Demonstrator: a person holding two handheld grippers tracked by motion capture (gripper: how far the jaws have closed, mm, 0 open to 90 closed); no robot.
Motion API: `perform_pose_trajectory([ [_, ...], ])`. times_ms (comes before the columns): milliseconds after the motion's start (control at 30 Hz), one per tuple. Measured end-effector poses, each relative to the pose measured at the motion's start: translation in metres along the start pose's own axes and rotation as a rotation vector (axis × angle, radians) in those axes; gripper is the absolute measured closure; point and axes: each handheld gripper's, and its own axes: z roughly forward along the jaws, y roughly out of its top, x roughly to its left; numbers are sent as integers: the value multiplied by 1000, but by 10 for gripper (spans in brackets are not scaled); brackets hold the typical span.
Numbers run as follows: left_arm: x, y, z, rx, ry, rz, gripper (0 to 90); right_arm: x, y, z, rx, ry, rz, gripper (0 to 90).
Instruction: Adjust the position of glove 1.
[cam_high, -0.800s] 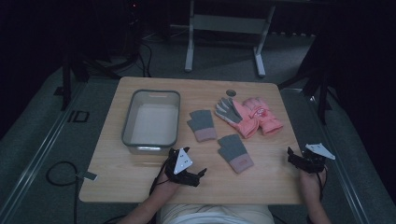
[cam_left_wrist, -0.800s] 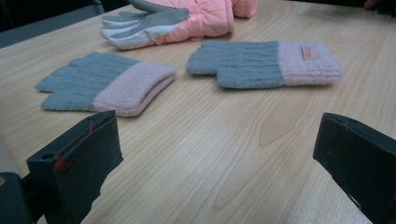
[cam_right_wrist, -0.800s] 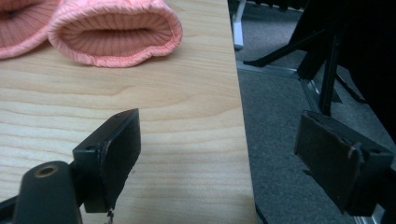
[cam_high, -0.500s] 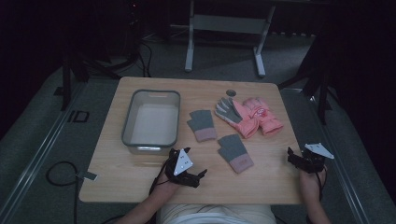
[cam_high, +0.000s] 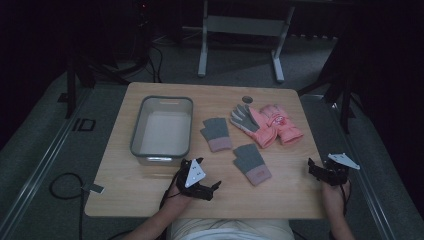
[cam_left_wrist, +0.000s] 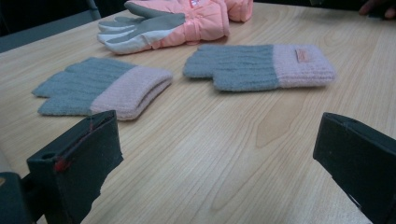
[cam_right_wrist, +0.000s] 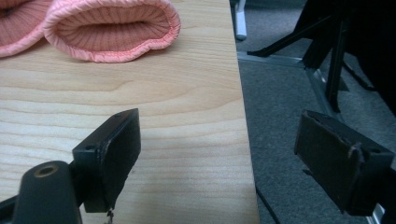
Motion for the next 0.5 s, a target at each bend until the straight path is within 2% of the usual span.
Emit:
perform_pose_trajectory([
  [167, -1, 0, 0, 0, 8, 8, 4, -5, 3, -5, -13, -32, 8, 141],
  [267, -2, 0, 0, -1, 21, 9, 4, -5, 8, -7, 2, -33, 13, 141],
  [333, -2, 0, 0, -1, 17, 8, 4, -4, 11, -8, 13, -38, -2, 141],
  [500, -2, 0, -1, -3, 11, 4, 4, -3, 21, -10, 27, -5, 2, 138],
])
